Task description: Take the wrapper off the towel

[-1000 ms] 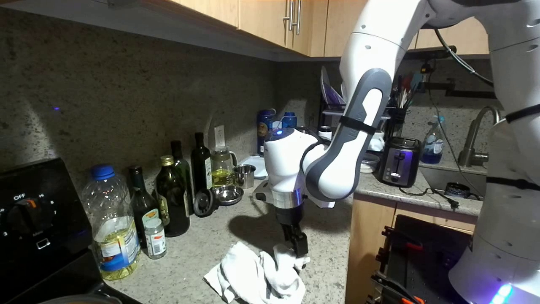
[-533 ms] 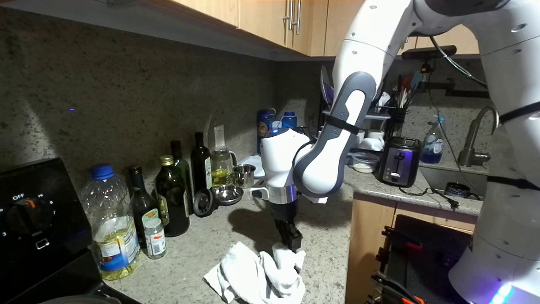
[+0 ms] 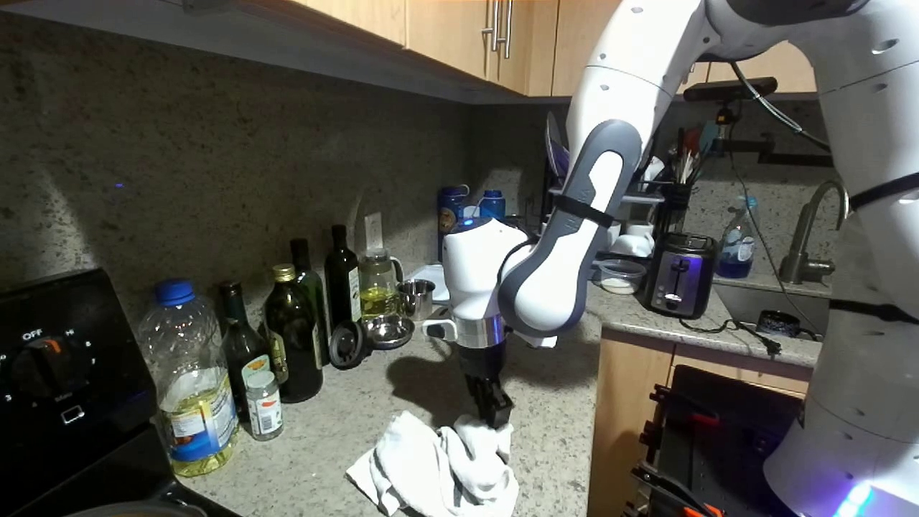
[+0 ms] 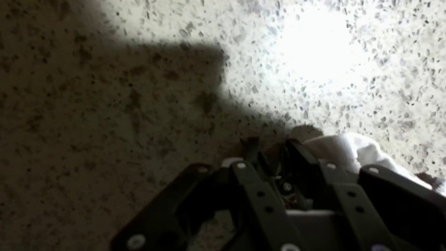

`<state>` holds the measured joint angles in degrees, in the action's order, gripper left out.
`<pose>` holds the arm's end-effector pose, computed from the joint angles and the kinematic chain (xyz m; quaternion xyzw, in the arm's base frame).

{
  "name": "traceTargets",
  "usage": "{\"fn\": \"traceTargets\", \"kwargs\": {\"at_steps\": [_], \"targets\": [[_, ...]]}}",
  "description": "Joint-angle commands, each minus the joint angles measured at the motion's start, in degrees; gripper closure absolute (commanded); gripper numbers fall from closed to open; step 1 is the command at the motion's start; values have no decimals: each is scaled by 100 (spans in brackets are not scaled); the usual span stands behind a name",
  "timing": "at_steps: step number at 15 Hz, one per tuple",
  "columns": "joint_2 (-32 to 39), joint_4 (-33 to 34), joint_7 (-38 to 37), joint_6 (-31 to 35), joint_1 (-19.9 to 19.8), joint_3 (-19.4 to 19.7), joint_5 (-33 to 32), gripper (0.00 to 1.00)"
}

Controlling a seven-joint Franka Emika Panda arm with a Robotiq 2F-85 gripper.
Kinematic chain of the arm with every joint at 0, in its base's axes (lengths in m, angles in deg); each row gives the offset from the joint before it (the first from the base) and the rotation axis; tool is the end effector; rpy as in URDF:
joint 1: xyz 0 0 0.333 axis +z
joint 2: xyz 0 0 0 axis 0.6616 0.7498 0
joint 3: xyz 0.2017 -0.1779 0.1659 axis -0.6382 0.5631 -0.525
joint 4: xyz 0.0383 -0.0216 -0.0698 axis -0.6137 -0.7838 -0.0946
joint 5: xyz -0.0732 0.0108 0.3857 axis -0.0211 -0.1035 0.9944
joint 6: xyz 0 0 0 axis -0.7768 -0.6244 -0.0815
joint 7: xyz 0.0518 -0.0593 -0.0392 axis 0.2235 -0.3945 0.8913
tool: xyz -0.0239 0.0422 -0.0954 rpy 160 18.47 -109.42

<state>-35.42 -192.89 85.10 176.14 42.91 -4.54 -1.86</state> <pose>0.4664 0.1179 0.1452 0.8872 0.4582 -0.0537 0.0069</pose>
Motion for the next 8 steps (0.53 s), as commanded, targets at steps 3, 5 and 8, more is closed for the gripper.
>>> {"fn": "traceTargets", "kwargs": {"at_steps": [3, 5, 8], "targets": [[-491, -288, -66, -149, 34, -77, 98, 93], [-717, -378, -132, -257, 84, -59, 75, 93], [-1072, -497, -182, -494, 153, -14, 50, 93]]}}
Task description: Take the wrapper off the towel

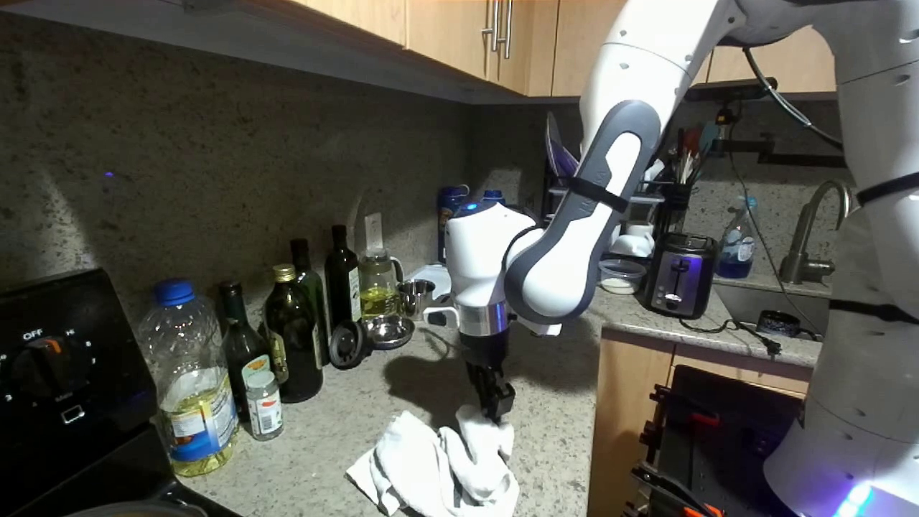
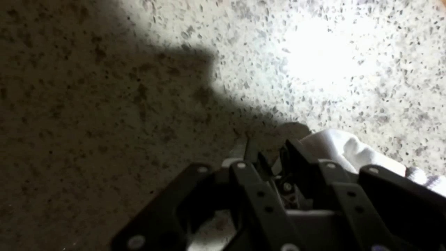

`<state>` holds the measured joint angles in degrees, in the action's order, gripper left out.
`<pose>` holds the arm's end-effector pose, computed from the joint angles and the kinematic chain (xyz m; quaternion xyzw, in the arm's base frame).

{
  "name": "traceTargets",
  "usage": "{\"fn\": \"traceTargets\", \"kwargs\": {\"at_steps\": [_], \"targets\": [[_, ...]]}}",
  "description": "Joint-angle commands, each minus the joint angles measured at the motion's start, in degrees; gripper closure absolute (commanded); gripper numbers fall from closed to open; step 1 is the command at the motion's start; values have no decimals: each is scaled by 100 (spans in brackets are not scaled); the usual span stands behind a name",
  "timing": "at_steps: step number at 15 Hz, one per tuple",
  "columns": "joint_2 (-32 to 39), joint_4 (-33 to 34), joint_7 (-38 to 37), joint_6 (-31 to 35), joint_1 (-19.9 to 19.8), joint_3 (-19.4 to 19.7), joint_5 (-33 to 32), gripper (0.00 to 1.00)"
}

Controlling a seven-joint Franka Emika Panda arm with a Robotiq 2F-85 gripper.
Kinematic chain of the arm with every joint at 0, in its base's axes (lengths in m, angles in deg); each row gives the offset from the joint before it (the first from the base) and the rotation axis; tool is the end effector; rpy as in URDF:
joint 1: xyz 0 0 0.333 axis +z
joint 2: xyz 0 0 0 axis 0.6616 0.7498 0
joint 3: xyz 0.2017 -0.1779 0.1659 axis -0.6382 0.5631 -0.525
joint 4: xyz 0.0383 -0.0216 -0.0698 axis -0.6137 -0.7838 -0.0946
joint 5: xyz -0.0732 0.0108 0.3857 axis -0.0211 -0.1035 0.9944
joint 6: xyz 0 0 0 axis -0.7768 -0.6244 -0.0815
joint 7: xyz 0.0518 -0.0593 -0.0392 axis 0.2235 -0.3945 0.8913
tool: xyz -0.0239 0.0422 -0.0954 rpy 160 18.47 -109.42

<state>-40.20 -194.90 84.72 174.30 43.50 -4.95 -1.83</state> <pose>0.4603 0.1223 0.1717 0.8850 0.4627 -0.0484 0.0194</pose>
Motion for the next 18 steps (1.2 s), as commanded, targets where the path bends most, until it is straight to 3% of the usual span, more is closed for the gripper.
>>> {"fn": "traceTargets", "kwargs": {"at_steps": [1, 12, 18], "targets": [[-681, -318, -119, -388, 97, 29, 57, 93], [-1477, -313, 367, -2222, 295, 45, 253, 93], [-1595, -335, -100, -1988, 407, 91, 168, 93]]}}
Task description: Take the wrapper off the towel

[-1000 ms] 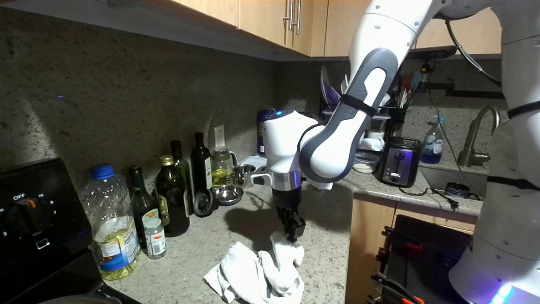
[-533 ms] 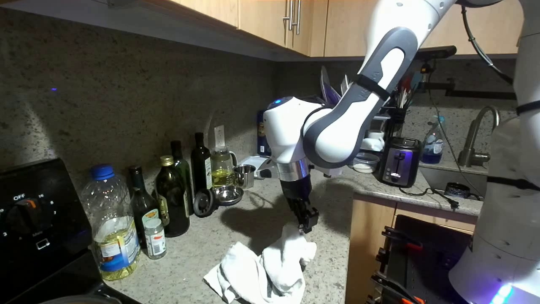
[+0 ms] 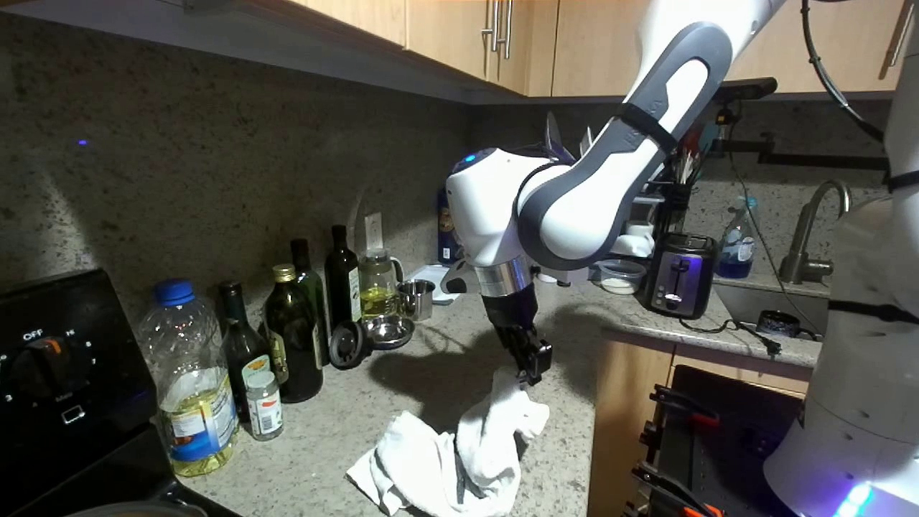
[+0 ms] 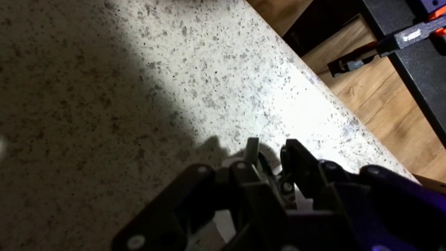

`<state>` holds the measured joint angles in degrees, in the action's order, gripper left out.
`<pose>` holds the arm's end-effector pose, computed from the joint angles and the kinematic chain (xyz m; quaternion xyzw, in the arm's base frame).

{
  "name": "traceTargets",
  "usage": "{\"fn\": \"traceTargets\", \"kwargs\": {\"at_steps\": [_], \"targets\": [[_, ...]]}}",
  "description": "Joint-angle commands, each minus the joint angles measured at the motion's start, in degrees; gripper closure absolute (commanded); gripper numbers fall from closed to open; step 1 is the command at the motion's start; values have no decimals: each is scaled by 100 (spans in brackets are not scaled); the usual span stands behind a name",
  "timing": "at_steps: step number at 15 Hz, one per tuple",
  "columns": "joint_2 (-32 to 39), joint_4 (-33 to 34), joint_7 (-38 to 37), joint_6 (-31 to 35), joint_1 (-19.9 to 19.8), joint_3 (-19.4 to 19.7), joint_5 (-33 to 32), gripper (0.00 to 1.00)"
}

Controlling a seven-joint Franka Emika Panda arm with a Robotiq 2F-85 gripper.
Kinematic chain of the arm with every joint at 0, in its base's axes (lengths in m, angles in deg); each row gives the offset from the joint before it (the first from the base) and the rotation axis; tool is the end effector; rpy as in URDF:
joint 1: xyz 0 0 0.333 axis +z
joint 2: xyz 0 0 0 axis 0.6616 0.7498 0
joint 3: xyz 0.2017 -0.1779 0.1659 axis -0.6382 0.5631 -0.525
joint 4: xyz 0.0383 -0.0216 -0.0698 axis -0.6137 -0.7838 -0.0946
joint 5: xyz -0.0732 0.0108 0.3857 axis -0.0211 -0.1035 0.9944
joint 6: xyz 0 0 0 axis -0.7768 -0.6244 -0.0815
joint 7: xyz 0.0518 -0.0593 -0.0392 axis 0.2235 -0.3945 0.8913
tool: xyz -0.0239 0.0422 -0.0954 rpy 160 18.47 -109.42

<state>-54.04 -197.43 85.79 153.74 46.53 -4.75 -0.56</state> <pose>0.4287 0.1204 0.2430 0.8714 0.4676 -0.1378 0.0558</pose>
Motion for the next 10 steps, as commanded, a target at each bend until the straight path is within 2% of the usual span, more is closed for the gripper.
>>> {"fn": "traceTargets", "kwargs": {"at_steps": [1, 3, 4, 5, 6, 8, 10], "targets": [[-196, -86, -172, 133, 104, 69, 98, 93], [-141, -83, -13, 270, 101, 60, 200, 93], [-98, -99, 119, 409, 83, 63, 294, 54], [4, -129, 281, 720, 45, 83, 416, 92], [94, -154, 577, 1012, 1, 86, 698, 91], [329, -206, 1363, 1657, -107, 48, 1518, 100], [516, -233, 2057, 1946, -221, -60, 2212, 100]]}}
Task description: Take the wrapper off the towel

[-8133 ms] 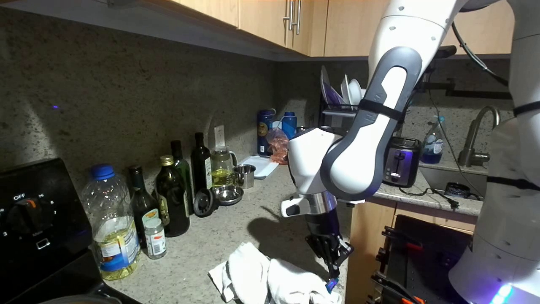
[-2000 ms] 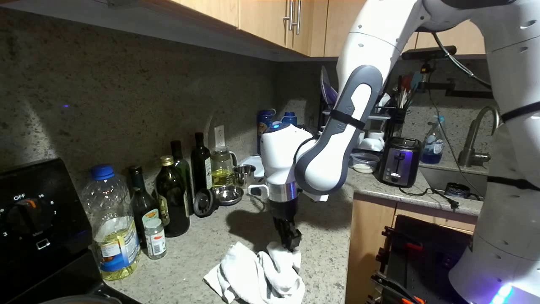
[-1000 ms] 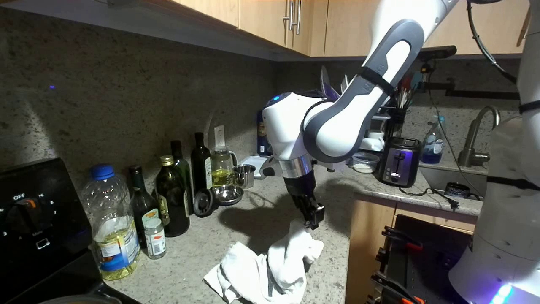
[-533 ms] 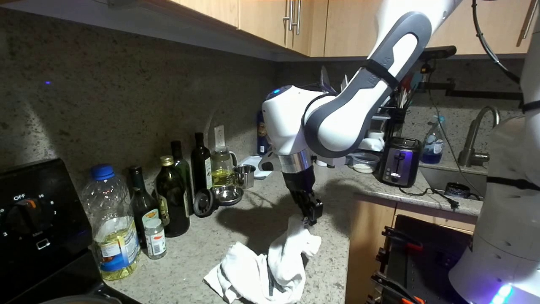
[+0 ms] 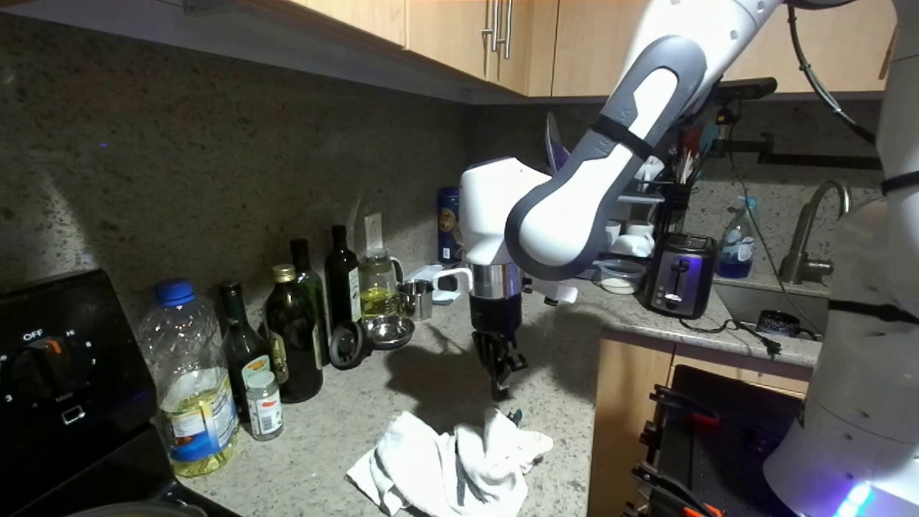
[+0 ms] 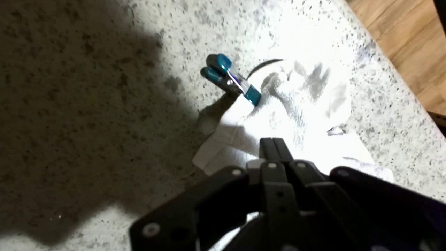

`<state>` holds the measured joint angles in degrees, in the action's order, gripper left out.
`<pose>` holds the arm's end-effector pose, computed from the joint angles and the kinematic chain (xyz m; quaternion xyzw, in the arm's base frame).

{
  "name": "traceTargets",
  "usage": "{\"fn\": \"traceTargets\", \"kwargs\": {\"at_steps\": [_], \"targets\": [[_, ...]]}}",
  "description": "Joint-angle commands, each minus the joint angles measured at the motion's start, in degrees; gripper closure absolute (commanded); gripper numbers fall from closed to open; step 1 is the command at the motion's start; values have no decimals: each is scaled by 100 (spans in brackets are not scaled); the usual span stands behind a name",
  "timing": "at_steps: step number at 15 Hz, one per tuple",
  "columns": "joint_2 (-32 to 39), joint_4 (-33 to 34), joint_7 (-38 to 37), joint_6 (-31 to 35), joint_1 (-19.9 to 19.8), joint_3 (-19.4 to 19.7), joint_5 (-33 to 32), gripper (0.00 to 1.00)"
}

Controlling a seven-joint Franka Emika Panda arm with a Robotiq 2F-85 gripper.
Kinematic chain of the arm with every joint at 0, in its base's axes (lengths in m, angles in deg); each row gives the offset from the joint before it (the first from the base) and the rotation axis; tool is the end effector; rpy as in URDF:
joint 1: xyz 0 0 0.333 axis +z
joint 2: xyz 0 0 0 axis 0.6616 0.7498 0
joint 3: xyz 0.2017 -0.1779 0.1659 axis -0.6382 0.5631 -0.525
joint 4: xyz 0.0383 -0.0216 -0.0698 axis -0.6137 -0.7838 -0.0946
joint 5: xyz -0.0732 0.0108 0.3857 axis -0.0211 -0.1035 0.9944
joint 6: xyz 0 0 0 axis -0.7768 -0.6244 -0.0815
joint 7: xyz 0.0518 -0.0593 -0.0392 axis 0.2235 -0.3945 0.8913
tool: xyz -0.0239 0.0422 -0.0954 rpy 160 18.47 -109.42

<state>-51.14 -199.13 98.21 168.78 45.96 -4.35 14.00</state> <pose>0.4428 0.1226 0.2280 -0.8794 -0.4741 0.0360 0.0247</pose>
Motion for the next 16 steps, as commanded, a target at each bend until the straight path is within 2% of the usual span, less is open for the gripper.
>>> {"fn": "traceTargets", "kwargs": {"at_steps": [1, 3, 5, 8, 13, 16], "targets": [[311, -62, 1081, 514, -231, -142, 998, 100], [438, -78, 1516, 642, -347, -218, 1351, 100], [453, -52, 2051, 494, -534, -345, 1827, 100], [236, -65, 2443, 202, -590, -332, 1897, 100], [313, 276, 2816, -402, -552, -10, 1149, 100], [516, 670, 3221, -1198, -551, 153, 732, 100]]}}
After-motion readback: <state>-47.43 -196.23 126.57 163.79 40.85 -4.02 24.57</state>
